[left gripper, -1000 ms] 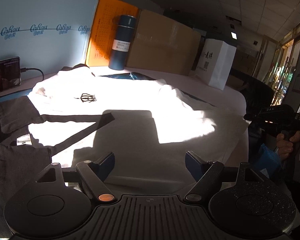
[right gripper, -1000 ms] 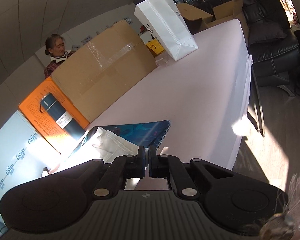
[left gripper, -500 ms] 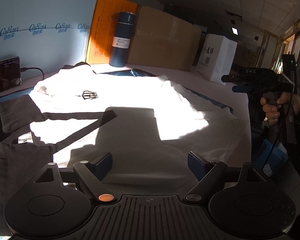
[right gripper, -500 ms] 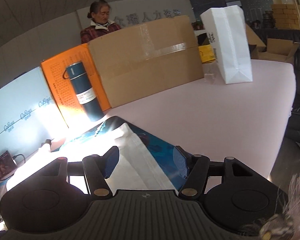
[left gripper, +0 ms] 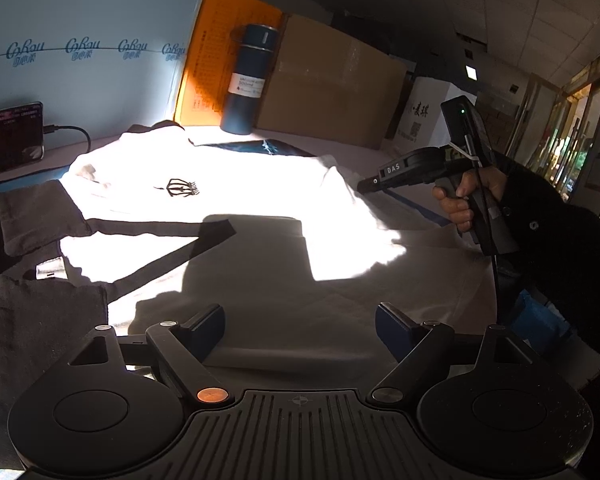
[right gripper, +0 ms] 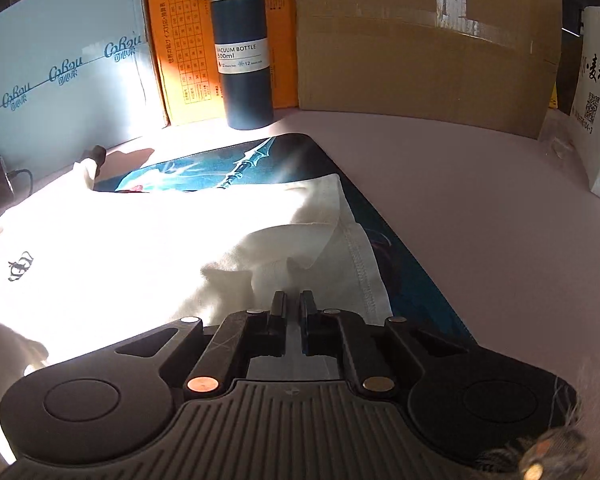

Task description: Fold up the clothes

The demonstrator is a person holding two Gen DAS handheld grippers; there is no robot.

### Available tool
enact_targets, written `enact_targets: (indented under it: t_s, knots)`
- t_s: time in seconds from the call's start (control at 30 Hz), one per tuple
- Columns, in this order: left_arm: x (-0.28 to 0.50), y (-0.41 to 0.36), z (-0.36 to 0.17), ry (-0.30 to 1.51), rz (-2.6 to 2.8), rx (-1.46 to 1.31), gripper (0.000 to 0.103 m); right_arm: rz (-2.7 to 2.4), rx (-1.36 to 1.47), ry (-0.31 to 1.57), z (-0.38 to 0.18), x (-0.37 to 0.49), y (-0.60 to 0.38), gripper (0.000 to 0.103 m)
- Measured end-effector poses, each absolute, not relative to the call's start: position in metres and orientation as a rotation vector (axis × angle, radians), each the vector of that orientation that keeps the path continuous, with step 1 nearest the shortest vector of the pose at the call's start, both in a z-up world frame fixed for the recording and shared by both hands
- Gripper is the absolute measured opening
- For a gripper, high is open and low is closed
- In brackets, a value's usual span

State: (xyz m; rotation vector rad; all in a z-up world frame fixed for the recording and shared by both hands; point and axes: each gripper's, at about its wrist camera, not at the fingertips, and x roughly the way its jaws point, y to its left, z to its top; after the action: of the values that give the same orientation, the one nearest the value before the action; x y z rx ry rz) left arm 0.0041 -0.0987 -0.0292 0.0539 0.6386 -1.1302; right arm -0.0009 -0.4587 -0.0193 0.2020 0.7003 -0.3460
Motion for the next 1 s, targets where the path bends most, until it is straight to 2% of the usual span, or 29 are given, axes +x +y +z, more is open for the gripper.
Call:
enact_targets:
  t_s: [0.17, 0.37, 0.43, 0.5, 0.6, 0.8, 0.93, 1.0]
  knots:
    - [0.005, -0.098, -0.029, 0.643, -1.133, 0.045, 0.085, -0.385, 0.18, 0.64, -0.007, 0.007, -0.471, 0.001]
    - [0.006, -0.097, -0.029, 0.646, -1.135, 0.036, 0.085, -0.461, 0.218, 0.727, -0.02, 0.016, -0.492, 0.003]
    - [0.007, -0.097, -0.029, 0.648, -1.136, 0.034, 0.085, -0.464, 0.277, 0.684, -0.013, 0.015, -0.5, 0.012]
    - [0.007, -0.098, -0.029, 0.648, -1.137, 0.033, 0.085, -0.456, 0.343, 0.63, -0.003, 0.014, -0.508, 0.032]
    - [0.007, -0.097, -0.029, 0.647, -1.136, 0.033, 0.085, -0.436, 0.461, 0.591, 0.005, 0.024, -0.52, 0.047]
    - [0.007, -0.097, -0.029, 0.649, -1.138, 0.028, 0.085, -0.483, 0.725, 0.631, -0.012, 0.062, -0.55, 0.047]
    - [0.008, -0.097, -0.029, 0.651, -1.14, 0.021, 0.085, -0.478, 0.729, 0.635, -0.017, 0.078, -0.549, 0.043]
    - [0.008, -0.096, -0.029, 0.653, -1.142, 0.016, 0.086, -0.465, 0.703, 0.652, -0.018, 0.086, -0.548, 0.026]
